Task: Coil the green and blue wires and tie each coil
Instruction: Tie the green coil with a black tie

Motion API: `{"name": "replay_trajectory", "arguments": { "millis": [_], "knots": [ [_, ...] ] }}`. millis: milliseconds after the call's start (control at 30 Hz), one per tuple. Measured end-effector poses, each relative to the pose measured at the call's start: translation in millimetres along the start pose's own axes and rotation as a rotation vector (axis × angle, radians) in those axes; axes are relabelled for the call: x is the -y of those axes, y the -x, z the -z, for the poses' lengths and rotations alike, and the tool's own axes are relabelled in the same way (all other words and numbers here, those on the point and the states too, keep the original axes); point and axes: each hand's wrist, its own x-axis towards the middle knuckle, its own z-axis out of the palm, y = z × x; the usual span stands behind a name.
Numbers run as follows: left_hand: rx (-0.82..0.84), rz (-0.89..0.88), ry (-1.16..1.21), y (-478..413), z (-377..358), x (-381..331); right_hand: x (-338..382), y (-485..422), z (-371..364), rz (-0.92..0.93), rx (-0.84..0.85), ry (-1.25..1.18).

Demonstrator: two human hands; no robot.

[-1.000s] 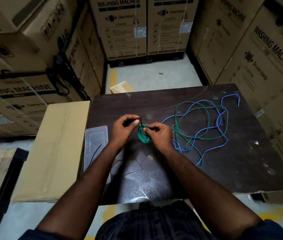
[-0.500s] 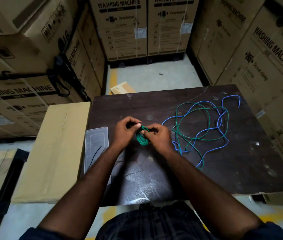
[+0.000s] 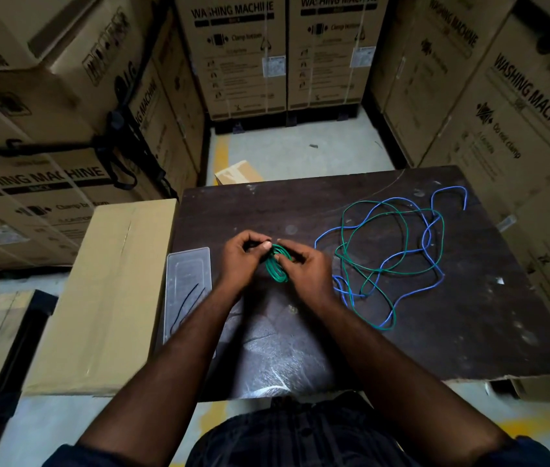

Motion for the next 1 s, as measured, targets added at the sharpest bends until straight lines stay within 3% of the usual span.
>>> {"name": "replay_trajectory", "arguments": {
  "millis": [367, 633, 800, 1000],
  "knots": [
    [0.032, -0.023, -0.005, 2, -4, 0, 6, 1, 5, 0.044, -0.026, 0.061],
    [0.042, -0.028, 0.016, 6, -7, -3, 12, 2, 9, -0.014, -0.039, -0.033],
    [0.040, -0.021, 0.028, 7, -9, -4, 16, 2, 10, -0.144, -0.017, -0.233],
    [0.044, -0.023, 0.008, 10, -7, -4, 12, 0, 12, -0.077, -0.021, -0.127]
  ]
}}
